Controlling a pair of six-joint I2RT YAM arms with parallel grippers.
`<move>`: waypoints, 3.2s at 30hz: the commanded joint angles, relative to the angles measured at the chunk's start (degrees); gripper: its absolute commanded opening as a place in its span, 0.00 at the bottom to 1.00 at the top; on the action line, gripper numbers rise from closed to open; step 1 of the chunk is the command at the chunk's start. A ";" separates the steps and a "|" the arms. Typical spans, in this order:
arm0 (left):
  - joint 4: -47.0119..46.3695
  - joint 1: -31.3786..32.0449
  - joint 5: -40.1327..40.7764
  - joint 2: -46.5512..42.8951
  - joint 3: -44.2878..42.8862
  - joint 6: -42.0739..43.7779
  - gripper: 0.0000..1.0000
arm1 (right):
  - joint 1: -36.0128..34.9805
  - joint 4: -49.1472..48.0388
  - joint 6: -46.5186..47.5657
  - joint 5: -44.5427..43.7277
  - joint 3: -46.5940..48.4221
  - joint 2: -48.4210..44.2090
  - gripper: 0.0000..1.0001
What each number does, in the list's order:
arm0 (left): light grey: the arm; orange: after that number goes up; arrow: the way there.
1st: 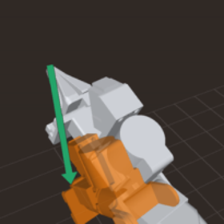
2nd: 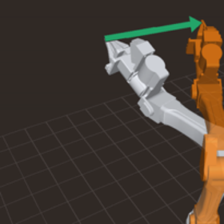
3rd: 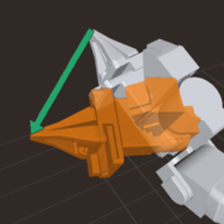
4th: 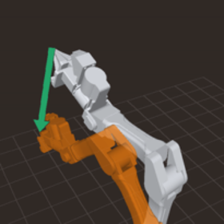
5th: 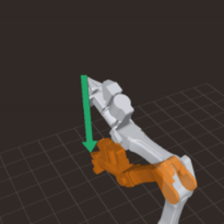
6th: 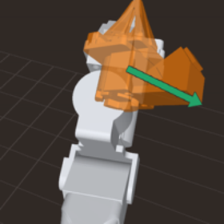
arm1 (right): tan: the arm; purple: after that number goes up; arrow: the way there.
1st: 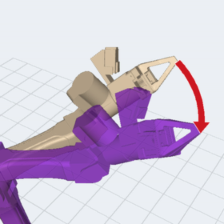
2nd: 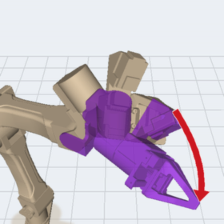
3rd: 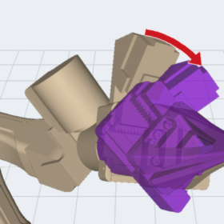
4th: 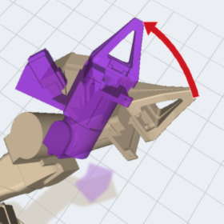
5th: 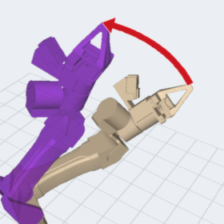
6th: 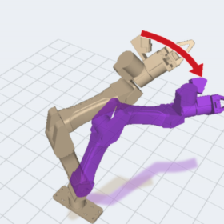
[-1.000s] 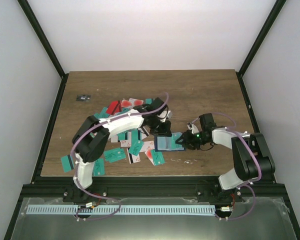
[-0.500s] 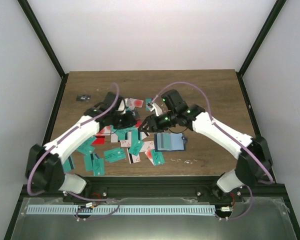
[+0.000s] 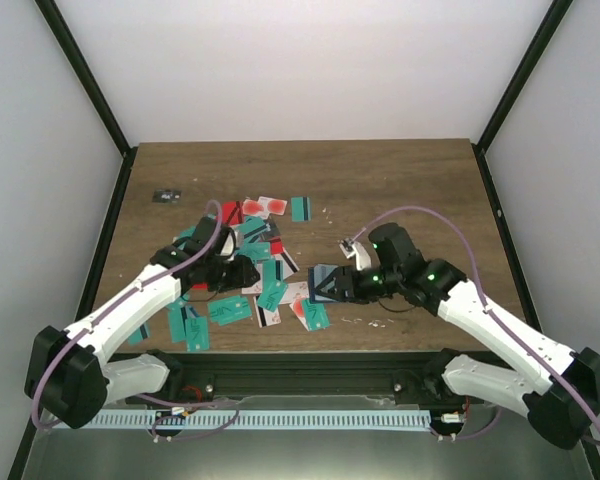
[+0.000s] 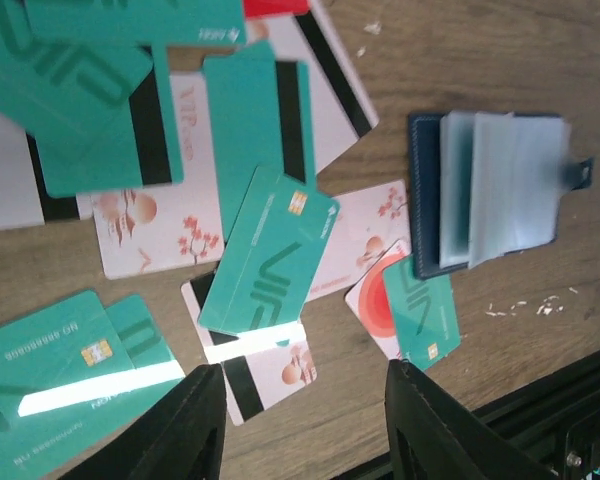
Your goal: Put the credit cards into the card holder
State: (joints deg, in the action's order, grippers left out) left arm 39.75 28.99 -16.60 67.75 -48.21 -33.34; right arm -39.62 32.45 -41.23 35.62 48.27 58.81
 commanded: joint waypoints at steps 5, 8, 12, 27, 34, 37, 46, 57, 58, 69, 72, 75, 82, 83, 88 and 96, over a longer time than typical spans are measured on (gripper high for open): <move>-1.09 4.83 0.82 -1.20 3.42 -1.61 0.48 | 0.04 2.09 -1.65 -5.94 -6.56 -4.55 0.53; -4.75 7.14 -0.58 -0.87 4.93 -4.14 0.48 | -0.01 -0.38 -1.57 -6.04 -10.28 -4.31 0.54; -8.21 10.40 0.00 -0.29 6.15 -8.68 0.47 | 0.06 -4.04 -1.29 -5.55 -14.14 -2.47 0.54; -18.22 16.16 2.34 3.81 11.30 -17.41 0.42 | 0.07 -11.36 3.26 -10.97 -13.09 12.52 0.55; -23.54 16.17 0.36 7.21 12.11 -17.26 0.39 | 0.07 -15.60 1.88 -9.78 -12.37 18.55 0.53; -25.31 16.27 -1.84 9.94 12.15 -15.77 0.38 | 0.06 -17.65 1.32 -9.18 -12.84 20.37 0.52; -30.61 16.52 -5.69 19.73 9.21 -13.11 0.36 | 0.06 -22.38 2.91 -7.64 -12.52 28.23 0.50; -35.08 17.55 -7.71 27.23 8.35 -14.53 0.33 | -0.96 -26.80 5.15 -0.56 -14.21 33.17 0.49; -35.16 17.81 -7.62 27.07 8.57 -14.95 0.32 | -1.44 -27.15 5.21 0.03 -14.21 33.96 0.49; -33.57 22.87 -5.53 19.74 15.33 -19.76 0.32 | -8.78 -27.97 3.02 2.77 -15.19 36.84 0.48; -32.41 24.60 -5.10 17.99 15.68 -20.43 0.31 | -9.77 -27.88 2.13 2.92 -15.99 36.38 0.48; -31.42 26.87 -3.67 16.45 15.60 -21.84 0.31 | -11.10 -27.45 0.95 2.97 -16.95 34.88 0.48; -31.50 33.20 -0.28 15.36 16.09 -26.96 0.32 | -14.51 -27.56 -1.89 2.94 -18.93 31.79 0.48; -31.67 34.06 0.22 15.47 16.07 -27.61 0.32 | -14.72 -27.73 -2.18 2.81 -19.30 31.42 0.48; -32.47 37.47 2.43 15.84 16.05 -30.41 0.31 | -14.79 -26.30 -2.80 -0.31 -20.93 28.65 0.49; -27.67 37.88 7.41 10.35 13.86 -31.78 0.33 | -14.79 -19.20 -2.29 -4.82 -20.72 21.15 0.49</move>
State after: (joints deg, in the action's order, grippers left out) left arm 8.86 66.59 -12.10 81.76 -32.97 -63.61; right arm -54.83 8.21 -43.20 37.54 27.86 83.44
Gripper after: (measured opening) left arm 0.319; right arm 0.491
